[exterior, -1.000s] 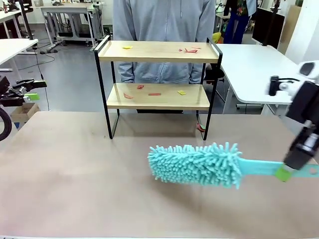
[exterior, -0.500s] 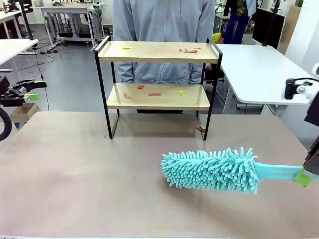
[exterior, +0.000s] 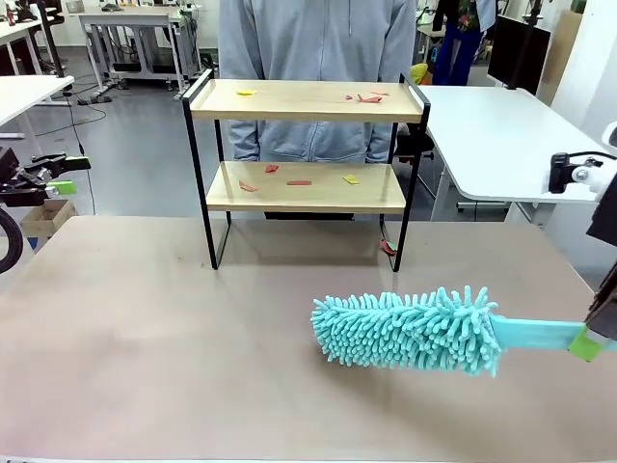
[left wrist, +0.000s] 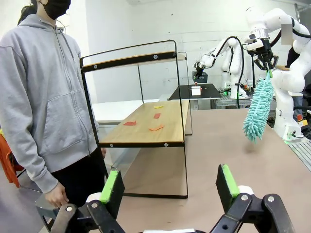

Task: Clean the shelf.
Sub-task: Clean the specific section of the Shelf indicated by the human with the Duster.

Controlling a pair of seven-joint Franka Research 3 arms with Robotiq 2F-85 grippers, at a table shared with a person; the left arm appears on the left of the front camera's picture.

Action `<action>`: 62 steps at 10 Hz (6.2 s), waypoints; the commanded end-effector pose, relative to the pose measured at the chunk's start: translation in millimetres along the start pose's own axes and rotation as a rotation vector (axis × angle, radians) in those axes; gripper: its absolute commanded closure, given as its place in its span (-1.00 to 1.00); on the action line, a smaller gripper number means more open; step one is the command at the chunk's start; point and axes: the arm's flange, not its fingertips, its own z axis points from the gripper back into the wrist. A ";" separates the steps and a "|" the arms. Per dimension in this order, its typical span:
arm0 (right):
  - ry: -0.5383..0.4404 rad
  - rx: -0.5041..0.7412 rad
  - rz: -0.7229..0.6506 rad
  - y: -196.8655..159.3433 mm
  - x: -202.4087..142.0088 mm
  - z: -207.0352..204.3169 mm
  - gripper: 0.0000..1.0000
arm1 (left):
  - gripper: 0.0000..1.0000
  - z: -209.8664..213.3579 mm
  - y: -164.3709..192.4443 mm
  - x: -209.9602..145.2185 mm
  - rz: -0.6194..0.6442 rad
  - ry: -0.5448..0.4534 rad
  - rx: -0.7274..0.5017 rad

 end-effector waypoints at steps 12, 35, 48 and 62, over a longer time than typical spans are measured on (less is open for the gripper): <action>-0.024 0.017 0.005 1.7 4.5 0.6 0.74 | -1.00 0.5 -2.1 1.9 -0.013 0.004 0.001; -0.456 -0.129 -0.219 193.5 141.6 196.8 0.74 | -1.00 0.5 -2.1 1.9 -0.013 0.004 0.001; -0.543 -0.162 -0.396 202.5 260.9 205.1 0.74 | -1.00 0.5 -2.1 1.9 -0.013 0.004 0.001; -0.663 -0.265 -0.765 207.7 461.2 122.7 0.74 | -1.00 0.5 -2.1 1.9 -0.013 0.004 0.001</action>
